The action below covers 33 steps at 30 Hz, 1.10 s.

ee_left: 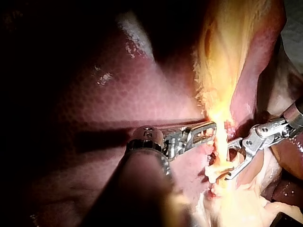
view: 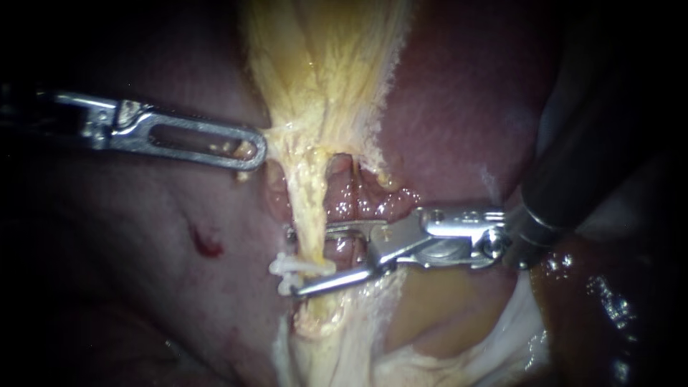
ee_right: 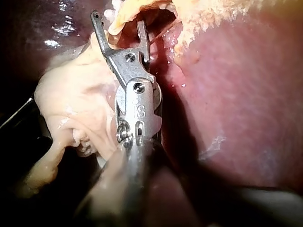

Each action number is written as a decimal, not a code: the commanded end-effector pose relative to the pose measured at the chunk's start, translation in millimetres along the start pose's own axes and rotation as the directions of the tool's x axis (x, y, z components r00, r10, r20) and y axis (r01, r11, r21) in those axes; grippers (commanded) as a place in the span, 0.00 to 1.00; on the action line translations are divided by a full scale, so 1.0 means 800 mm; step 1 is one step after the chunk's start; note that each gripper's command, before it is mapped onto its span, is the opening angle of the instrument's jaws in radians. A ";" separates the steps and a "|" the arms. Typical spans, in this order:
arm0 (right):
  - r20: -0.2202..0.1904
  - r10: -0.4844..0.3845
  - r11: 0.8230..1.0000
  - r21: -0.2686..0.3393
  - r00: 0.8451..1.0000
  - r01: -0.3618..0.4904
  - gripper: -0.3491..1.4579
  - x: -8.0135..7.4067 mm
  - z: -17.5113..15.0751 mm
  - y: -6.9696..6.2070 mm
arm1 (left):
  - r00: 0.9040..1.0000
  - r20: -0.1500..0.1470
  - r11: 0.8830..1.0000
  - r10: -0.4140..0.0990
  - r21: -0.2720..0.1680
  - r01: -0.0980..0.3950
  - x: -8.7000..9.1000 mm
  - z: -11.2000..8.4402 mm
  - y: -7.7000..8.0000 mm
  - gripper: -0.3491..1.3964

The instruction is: Going back second clip left tube

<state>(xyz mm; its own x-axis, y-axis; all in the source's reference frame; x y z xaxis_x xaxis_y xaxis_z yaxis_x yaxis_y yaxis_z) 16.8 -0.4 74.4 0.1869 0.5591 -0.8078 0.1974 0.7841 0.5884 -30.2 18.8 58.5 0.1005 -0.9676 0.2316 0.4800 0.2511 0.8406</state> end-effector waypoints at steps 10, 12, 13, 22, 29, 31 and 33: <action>0.036 -0.067 0.997 -0.041 0.997 0.068 0.47 0.0009 -0.0077 -0.0013 | 1.000 -0.001 1.000 0.001 0.002 -0.001 0.0000 -0.0003 0.0000 0.00; 0.042 -0.091 0.994 -0.051 0.995 0.093 0.47 0.0013 -0.0097 -0.0016 | 1.000 -0.001 1.000 0.001 0.002 -0.001 0.0000 -0.0003 0.0000 0.00; 0.044 -0.101 0.993 -0.054 0.994 0.103 0.47 0.0014 -0.0106 -0.0018 | 1.000 -0.001 1.000 0.001 0.002 -0.001 0.0000 -0.0003 0.0000 0.00; 0.042 -0.204 0.973 -0.100 0.978 0.208 0.47 0.0041 -0.0178 -0.0034 | 1.000 -0.001 1.000 0.001 0.002 -0.001 0.0000 -0.0003 0.0000 0.00; 0.040 -0.232 0.966 -0.108 0.972 0.235 0.47 0.0058 -0.0203 -0.0037 | 1.000 0.000 1.000 0.000 0.001 0.000 0.0000 -0.0001 -0.0001 0.00; 0.041 -0.238 0.965 -0.107 0.970 0.241 0.47 0.0059 -0.0203 -0.0039 | 1.000 0.000 1.000 0.000 0.000 0.000 0.0000 0.0000 -0.0002 0.00; 0.041 -0.238 0.965 -0.107 0.970 0.241 0.47 0.0060 -0.0202 -0.0040 | 1.000 0.000 1.000 0.001 0.001 -0.001 0.0001 0.0003 -0.0002 0.00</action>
<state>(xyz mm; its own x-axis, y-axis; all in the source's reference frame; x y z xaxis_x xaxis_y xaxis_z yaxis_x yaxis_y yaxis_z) 1.4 4.2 68.0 0.1737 0.3454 -0.9223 0.1317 0.9199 0.3693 -30.7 18.6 58.5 0.1005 -0.9675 0.2323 0.4786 0.2516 0.8412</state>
